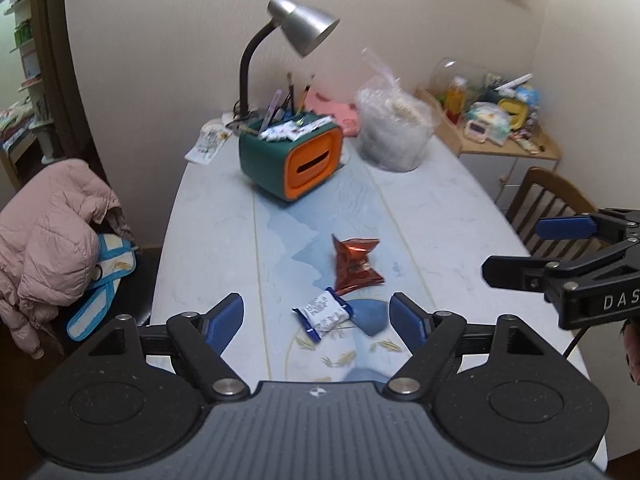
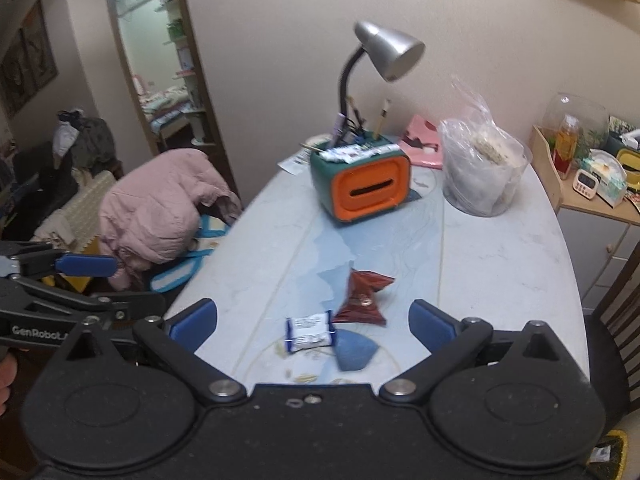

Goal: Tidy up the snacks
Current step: 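Grasp the white-and-blue packet with the left tool while the right tool grasps the brown Oreo bag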

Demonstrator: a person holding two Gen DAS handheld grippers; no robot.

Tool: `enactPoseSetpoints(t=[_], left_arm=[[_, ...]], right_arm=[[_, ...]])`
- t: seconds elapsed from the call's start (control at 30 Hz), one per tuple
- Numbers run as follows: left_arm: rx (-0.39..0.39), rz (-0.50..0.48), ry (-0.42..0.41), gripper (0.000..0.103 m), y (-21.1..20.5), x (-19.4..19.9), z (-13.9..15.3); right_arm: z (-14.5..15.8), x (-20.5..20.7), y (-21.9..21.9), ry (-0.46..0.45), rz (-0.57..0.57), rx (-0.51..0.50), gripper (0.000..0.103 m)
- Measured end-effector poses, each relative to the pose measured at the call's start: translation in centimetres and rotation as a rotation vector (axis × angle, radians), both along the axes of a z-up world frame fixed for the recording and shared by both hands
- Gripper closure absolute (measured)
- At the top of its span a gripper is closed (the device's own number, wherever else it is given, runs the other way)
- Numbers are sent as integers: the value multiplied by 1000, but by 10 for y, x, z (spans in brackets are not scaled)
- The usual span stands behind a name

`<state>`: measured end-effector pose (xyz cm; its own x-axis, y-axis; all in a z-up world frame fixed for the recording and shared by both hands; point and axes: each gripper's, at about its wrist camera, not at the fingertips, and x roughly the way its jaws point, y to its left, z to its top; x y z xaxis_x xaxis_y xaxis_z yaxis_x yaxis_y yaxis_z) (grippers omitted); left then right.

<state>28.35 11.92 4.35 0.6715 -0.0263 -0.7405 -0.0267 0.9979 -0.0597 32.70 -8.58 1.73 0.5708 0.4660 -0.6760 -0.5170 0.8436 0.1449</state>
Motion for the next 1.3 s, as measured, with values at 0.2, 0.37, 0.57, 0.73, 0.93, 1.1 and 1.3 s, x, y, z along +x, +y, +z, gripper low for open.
enactPoseSetpoints(t=[0.2, 0.37, 0.57, 0.73, 0.93, 1.1, 1.3], left_arm=[[42, -41, 63, 23, -3, 46, -38], [75, -83, 178, 23, -10, 87, -83], [69, -181, 290, 23, -19, 123, -134], [55, -245, 324, 23, -24, 148, -159], [133, -386, 377, 23, -40, 167, -187], [225, -460, 420, 23, -50, 176, -212], [257, -477, 436, 23, -51, 185, -233]], right_arm=[[-35, 52, -1, 68, -41, -29, 0], [-70, 89, 5, 133, -62, -58, 0], [-112, 125, 13, 207, -70, -81, 1], [-141, 151, 18, 263, -87, -85, 1], [-169, 174, 32, 322, -87, -72, 3], [-189, 186, 44, 365, -65, -80, 4], [-208, 196, 57, 396, -60, -75, 6]])
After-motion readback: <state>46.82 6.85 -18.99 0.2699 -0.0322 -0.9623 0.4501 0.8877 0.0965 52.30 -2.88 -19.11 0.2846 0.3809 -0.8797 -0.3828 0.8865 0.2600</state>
